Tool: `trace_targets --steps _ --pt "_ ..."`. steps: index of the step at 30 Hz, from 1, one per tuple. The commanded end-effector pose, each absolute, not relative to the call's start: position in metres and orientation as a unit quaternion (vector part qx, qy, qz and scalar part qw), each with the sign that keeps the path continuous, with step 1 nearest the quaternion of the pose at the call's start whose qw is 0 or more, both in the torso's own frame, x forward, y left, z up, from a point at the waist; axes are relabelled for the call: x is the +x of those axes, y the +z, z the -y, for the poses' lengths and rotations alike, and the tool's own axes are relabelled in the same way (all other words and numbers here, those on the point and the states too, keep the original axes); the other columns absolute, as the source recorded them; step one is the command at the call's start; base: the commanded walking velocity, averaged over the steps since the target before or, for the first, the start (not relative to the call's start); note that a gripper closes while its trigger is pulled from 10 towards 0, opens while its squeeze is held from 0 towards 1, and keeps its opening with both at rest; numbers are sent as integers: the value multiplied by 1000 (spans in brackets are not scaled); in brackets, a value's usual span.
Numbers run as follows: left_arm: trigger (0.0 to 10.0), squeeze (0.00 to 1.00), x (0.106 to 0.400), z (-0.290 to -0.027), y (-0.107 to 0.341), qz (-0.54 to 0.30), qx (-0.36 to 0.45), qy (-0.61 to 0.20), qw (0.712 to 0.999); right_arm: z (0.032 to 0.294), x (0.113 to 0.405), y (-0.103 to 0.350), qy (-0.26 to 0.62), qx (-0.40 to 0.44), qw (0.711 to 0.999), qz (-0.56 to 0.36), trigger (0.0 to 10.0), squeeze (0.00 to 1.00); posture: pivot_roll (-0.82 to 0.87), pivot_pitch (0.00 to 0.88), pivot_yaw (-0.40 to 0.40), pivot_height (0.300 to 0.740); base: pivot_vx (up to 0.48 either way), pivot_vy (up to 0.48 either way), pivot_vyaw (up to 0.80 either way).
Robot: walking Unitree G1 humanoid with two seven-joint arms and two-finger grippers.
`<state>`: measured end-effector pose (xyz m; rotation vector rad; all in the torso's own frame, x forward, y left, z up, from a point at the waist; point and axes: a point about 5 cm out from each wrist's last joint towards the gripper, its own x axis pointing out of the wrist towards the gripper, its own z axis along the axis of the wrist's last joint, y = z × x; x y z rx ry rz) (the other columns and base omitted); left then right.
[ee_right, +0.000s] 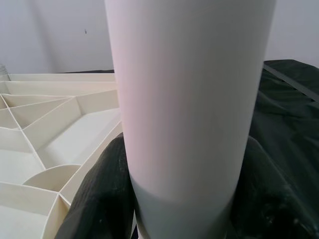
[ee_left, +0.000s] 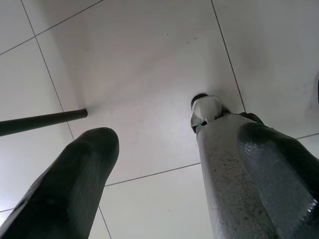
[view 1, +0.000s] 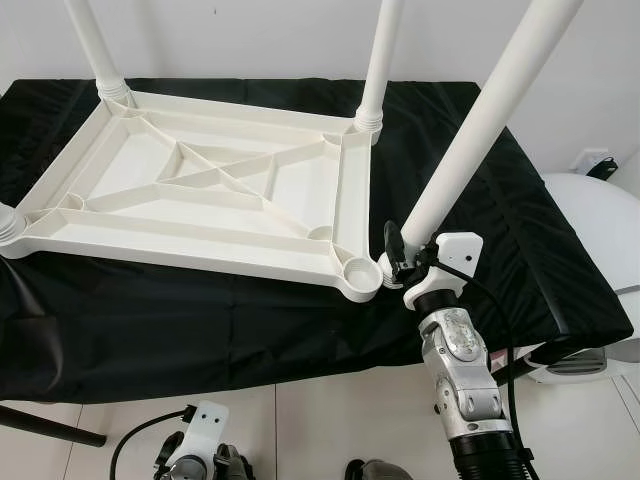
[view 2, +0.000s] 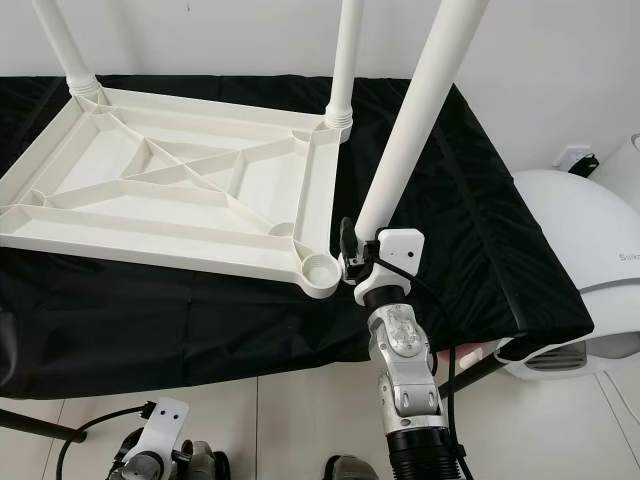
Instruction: Building children table
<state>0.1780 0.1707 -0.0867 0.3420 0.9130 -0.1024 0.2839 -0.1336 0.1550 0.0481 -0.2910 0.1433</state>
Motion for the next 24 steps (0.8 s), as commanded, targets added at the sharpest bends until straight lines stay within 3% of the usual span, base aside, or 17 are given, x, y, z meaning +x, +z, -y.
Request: trace_targets --steps 1,24 --pt "10000 0 160 -170 -96 -475 152 -77 864 133 283 155 70 25 986 149 10000 0 50 111 8 740 0 0 0" --pt "10000 0 162 -168 -95 -471 152 -79 866 133 284 155 71 24 986 149 10000 0 51 102 7 740 0 0 0"
